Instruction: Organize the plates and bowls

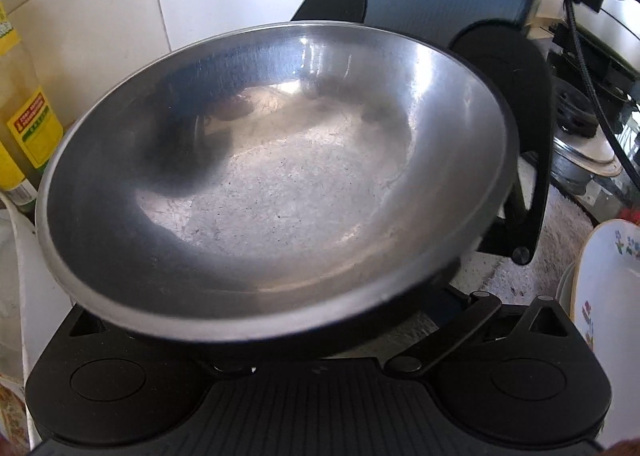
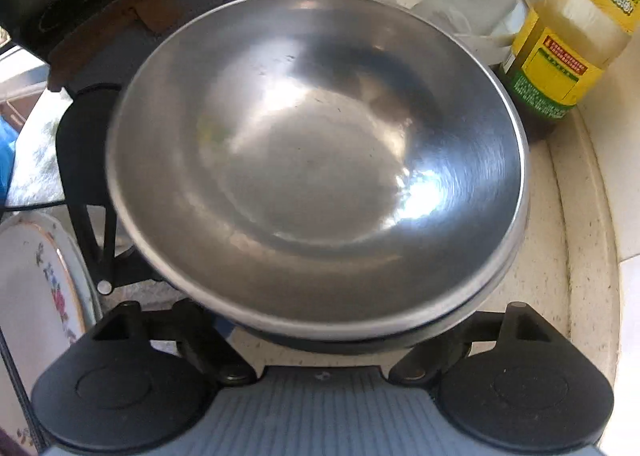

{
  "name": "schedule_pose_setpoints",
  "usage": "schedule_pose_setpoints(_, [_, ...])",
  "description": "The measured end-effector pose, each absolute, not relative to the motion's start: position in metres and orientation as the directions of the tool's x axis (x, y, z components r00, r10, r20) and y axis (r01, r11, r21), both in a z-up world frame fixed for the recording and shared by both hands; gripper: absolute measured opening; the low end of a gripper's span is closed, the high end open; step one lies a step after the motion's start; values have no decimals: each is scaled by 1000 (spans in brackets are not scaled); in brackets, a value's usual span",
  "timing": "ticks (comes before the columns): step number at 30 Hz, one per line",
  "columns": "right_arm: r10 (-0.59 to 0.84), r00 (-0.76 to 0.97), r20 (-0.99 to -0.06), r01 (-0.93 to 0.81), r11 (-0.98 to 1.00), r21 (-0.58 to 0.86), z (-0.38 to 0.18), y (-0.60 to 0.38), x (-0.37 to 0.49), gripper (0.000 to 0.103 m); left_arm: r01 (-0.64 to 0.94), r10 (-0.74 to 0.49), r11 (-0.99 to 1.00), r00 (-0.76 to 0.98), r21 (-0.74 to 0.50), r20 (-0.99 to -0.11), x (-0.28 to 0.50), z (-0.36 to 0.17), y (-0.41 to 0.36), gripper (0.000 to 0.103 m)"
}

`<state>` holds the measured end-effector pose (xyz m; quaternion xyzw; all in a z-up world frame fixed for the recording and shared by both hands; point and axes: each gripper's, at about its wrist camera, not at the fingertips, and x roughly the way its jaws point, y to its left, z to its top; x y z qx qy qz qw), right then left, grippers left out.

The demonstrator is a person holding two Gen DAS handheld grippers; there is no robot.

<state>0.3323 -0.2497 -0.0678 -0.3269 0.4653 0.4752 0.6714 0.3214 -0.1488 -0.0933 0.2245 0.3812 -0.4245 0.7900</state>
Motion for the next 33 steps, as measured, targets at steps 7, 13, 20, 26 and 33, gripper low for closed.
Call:
schedule_pose_setpoints(7, [343, 189, -920, -932, 357, -58, -66, -246, 325, 83, 817, -485, 576, 375, 35, -790, 328, -89, -150, 103])
schedule_pose_setpoints(13, [346, 205, -916, -917, 394, -56, -63, -242, 312, 83, 823, -471, 564, 381, 60, -796, 325, -85, -154, 103])
schedule_pose_setpoints(20, [369, 243, -897, -906, 416, -74, -46, -240, 313, 83, 822, -473, 564, 395, 73, -788, 322, -82, -149, 103])
schedule_pose_setpoints(26, [374, 275, -886, -894, 437, -93, -26, -246, 292, 83, 820, -476, 565, 417, 94, -774, 310, -70, -138, 103])
schedule_pose_setpoints(33, [361, 327, -873, -874, 466, -135, 2, -258, 253, 83, 827, -484, 548, 435, 124, -759, 301, -61, -135, 103])
